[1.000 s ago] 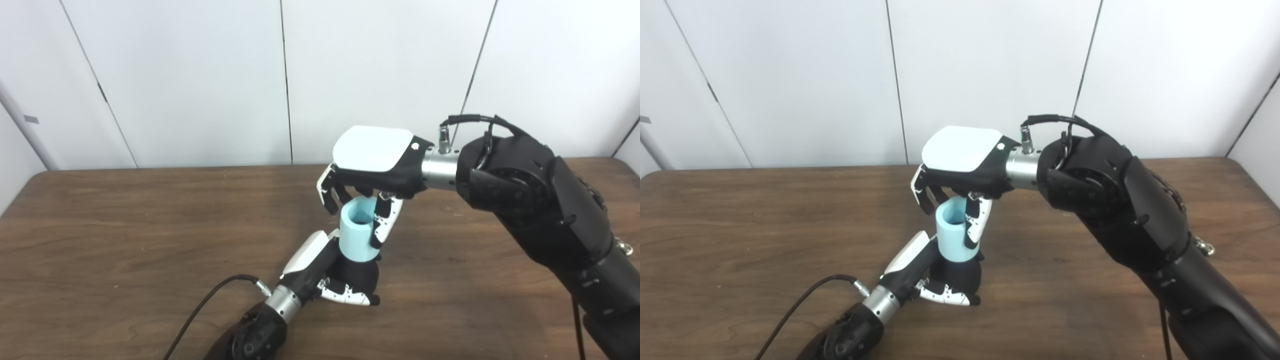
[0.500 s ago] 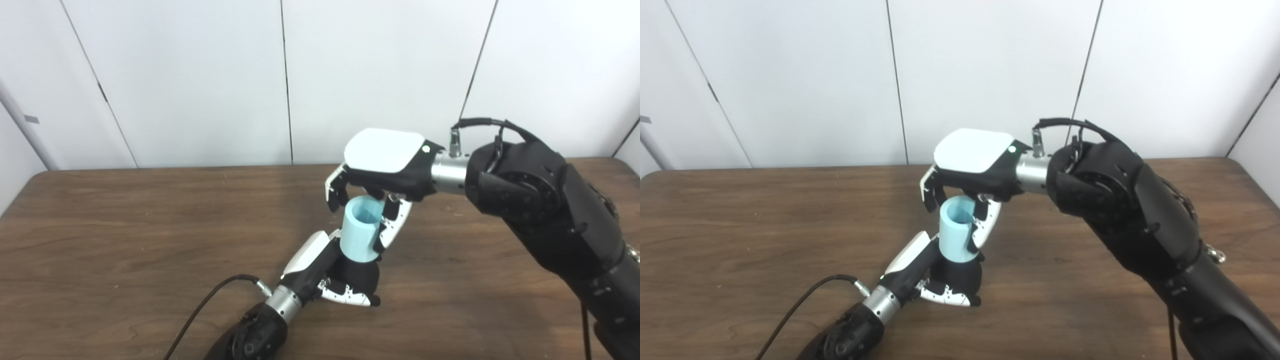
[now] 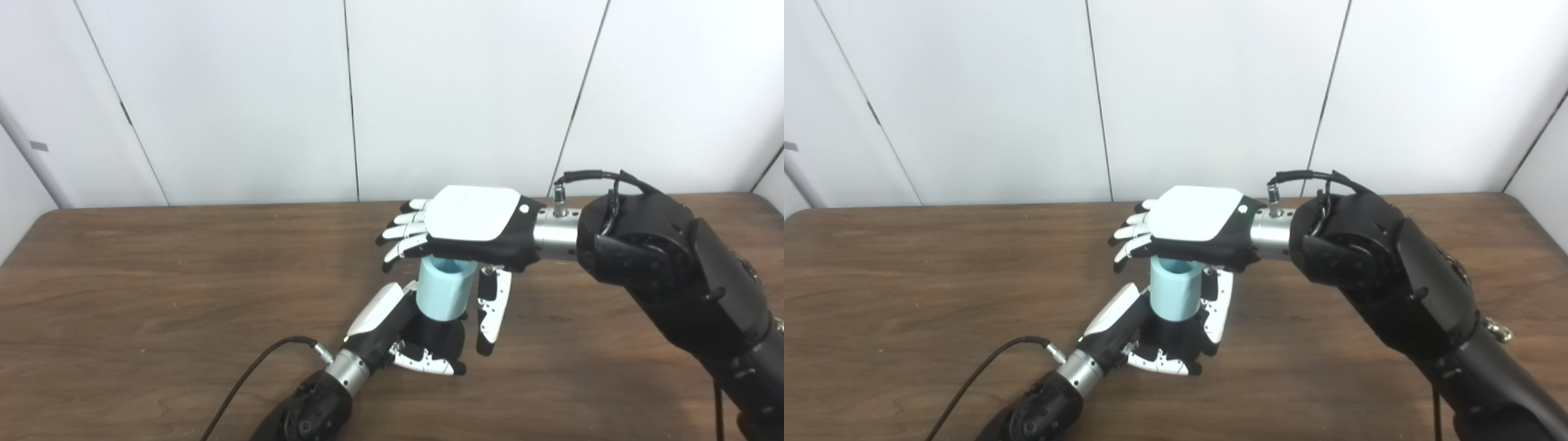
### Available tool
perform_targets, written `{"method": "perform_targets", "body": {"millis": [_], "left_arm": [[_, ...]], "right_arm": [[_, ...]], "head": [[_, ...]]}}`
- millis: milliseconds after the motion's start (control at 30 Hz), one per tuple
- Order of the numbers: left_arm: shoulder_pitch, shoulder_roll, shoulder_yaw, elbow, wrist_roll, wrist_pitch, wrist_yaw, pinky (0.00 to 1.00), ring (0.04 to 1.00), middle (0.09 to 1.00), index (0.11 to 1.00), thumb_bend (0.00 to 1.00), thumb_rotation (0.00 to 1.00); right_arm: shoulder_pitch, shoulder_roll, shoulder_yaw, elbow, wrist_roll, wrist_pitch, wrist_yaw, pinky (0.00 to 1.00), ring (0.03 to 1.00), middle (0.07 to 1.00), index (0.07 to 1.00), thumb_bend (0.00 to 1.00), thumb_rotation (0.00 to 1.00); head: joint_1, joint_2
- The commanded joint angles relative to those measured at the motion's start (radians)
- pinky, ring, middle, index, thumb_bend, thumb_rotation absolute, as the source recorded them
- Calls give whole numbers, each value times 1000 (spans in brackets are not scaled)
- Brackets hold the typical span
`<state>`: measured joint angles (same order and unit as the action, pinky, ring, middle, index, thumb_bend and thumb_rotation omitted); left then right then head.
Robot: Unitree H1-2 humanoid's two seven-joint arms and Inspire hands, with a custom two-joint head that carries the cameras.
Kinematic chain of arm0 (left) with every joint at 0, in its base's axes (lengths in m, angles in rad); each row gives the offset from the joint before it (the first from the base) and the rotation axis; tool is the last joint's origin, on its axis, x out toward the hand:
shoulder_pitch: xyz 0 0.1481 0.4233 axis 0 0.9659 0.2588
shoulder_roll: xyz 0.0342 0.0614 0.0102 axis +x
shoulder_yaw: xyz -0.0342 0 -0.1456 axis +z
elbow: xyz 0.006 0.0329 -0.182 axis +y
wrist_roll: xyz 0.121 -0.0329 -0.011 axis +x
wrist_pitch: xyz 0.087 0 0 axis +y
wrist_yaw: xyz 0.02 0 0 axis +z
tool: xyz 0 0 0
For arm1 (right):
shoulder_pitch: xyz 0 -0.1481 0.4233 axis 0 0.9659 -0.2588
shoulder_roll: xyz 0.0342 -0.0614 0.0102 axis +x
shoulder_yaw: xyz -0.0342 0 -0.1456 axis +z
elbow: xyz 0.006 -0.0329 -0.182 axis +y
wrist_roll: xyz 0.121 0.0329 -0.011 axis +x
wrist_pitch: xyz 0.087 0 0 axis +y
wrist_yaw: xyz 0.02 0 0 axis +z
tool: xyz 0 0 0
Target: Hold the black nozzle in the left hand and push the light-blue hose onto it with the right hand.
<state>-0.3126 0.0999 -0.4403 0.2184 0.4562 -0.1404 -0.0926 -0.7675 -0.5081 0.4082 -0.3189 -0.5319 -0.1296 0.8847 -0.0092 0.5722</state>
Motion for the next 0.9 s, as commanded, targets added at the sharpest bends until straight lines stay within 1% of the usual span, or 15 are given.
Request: {"method": "perform_targets", "body": {"millis": [0, 133, 200, 233, 267, 300, 367, 433, 500, 567, 667, 867], "left_arm": [[68, 5, -24, 61, 21, 16, -20, 1000, 961, 833, 484, 524, 72], [67, 2, -29, 63, 29, 19, -18, 1000, 961, 833, 484, 524, 72], [66, 1, -30, 61, 29, 24, -20, 1000, 961, 832, 484, 524, 73], [67, 0, -30, 60, 29, 26, -22, 1000, 961, 832, 484, 524, 73], [67, 1, -30, 56, 27, 30, -25, 1000, 961, 833, 484, 524, 73], [68, 1, -29, 52, 27, 33, -26, 1000, 961, 840, 484, 524, 74], [68, 2, -28, 49, 23, 37, -31, 1000, 961, 844, 484, 524, 74], [68, 1, -26, 48, 18, 39, -34, 1000, 967, 849, 484, 524, 74], [66, -1, -25, 51, 15, 36, -33, 1000, 962, 845, 484, 524, 74], [65, -2, -24, 58, 11, 28, -30, 1000, 948, 837, 484, 524, 74], [63, -2, -25, 64, 10, 20, -28, 1000, 939, 833, 484, 524, 74], [67, 3, -25, 48, 9, 21, -30, 1000, 941, 833, 484, 524, 74]], "right_arm": [[-29, -6, -28, -9, 19, -18, -35, 1000, 963, 941, 817, 1000, 370], [-32, -6, -39, -22, 41, -30, -42, 1000, 959, 935, 808, 1000, 375], [-28, -4, -47, -27, 46, -64, -67, 1000, 957, 932, 805, 1000, 378], [-26, -3, -51, -27, 47, -79, -77, 1000, 958, 930, 803, 1000, 396], [-21, -2, -56, -24, 42, -109, -101, 1000, 959, 929, 802, 1000, 405], [-18, -1, -60, -21, 38, -129, -117, 1000, 971, 935, 810, 1000, 454], [-4, 1, -72, -17, 25, -172, -159, 1000, 988, 945, 825, 1000, 493], [26, 5, -96, -15, -3, -220, -223, 1000, 998, 964, 865, 1000, 538], [63, 9, -125, -10, -28, -254, -285, 1000, 1000, 990, 917, 964, 554], [97, 13, -153, 2, -33, -264, -326, 1000, 1000, 998, 951, 929, 537], [148, 19, -195, 26, -8, -254, -374, 1000, 1000, 1000, 990, 900, 520], [208, 29, -227, 29, 24, -234, -405, 1000, 1000, 1000, 1000, 891, 566]], "head": [[0, 1], [4, 2], [5, 1], [5, 1], [5, 6], [7, 2], [9, 0], [11, -1], [12, -6], [10, 0], [9, -4], [11, 9]]}}
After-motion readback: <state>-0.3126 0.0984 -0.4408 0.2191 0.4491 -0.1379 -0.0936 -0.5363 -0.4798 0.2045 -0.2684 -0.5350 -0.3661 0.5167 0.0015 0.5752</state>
